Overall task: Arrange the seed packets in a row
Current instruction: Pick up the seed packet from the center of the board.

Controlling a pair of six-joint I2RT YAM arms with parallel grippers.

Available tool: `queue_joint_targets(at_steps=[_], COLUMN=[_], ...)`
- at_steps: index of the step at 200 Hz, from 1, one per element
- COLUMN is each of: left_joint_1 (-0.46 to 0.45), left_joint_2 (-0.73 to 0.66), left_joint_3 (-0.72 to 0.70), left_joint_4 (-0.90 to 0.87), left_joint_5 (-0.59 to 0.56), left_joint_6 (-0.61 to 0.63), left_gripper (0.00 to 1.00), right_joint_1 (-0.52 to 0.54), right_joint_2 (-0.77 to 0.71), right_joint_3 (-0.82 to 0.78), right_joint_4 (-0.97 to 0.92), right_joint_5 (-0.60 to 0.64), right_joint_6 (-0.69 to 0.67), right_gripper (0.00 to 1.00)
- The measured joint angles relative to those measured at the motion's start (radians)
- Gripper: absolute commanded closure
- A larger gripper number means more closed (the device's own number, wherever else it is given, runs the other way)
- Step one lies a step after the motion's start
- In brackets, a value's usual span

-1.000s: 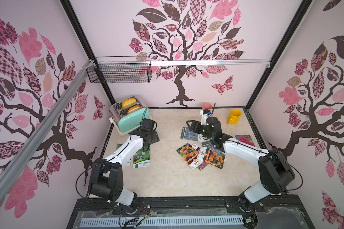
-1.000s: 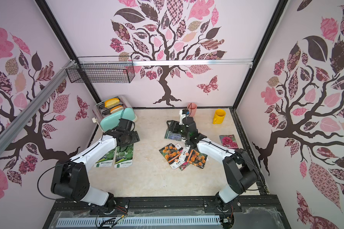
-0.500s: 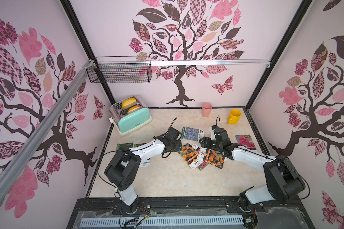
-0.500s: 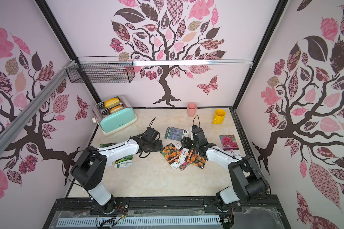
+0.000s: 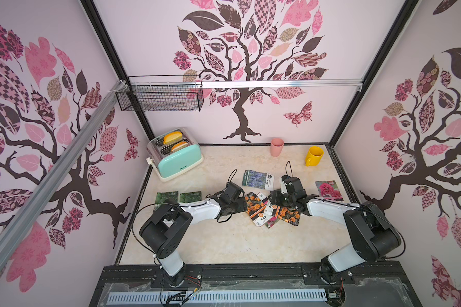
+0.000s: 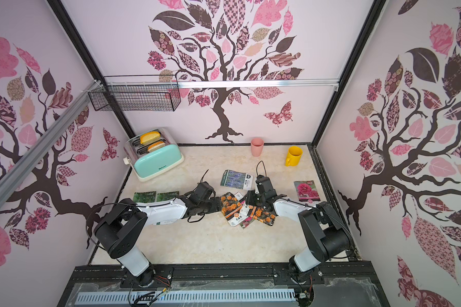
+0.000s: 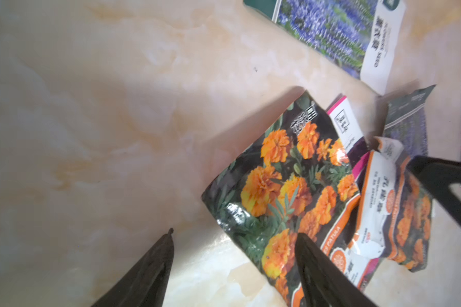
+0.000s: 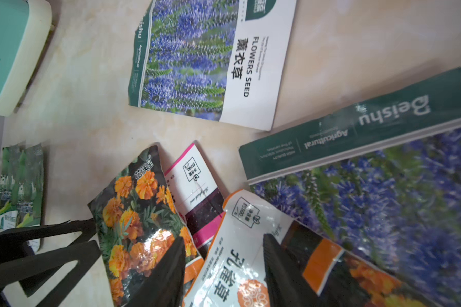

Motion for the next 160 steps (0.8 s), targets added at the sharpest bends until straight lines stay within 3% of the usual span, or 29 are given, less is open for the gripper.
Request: queue_joint_targets(at_steps=[31, 49, 62, 81, 88, 125, 160], left_joint_1=[-0.008, -0.018, -0.024, -0.027, -0.027, -0.019, 0.091], left_joint_2=[0.001, 0.013, 0.032, 0.062, 0.069, 0.061, -0.047], left_joint_3=[-0.049, -0.060, -0.060, -0.057, -0.053, 0.025, 0.029], left_joint_4=[0.135, 0.186, 0.226, 0.254, 0.252, 0.182, 0.116], left_joint_5=[0.028, 0.040, 0.045, 0.055, 0.055, 0.047, 0.090], left_joint_6=[-0.077, -0.113, -0.134, -0.158, -0.161, -0.131, -0.052], left_gripper=[0.30, 0.38, 0.54, 0.91, 1.00, 1.00, 1.00], right_joint_1=[0.000, 0.000, 0.000, 0.000, 0.000, 0.000, 0.000], right_joint_2=[0.021, 0.023, 0.023, 0.023, 0.023, -0.004, -0.078], right_joint_3=[-0.037, -0.041, -0.041, -0.041, -0.042, -0.050, -0.050], right_joint_4=[0.029, 0.044, 0.047, 0.048, 0.048, 0.044, -0.008], right_joint_5=[-0.011, -0.014, -0.017, -0.017, -0.017, -0.014, 0.011], right_joint_6=[0.008, 0.012, 0.016, 0.019, 0.020, 0.018, -0.016], right_gripper=[0.53, 0.54, 0.55, 0.55, 0.55, 0.52, 0.35])
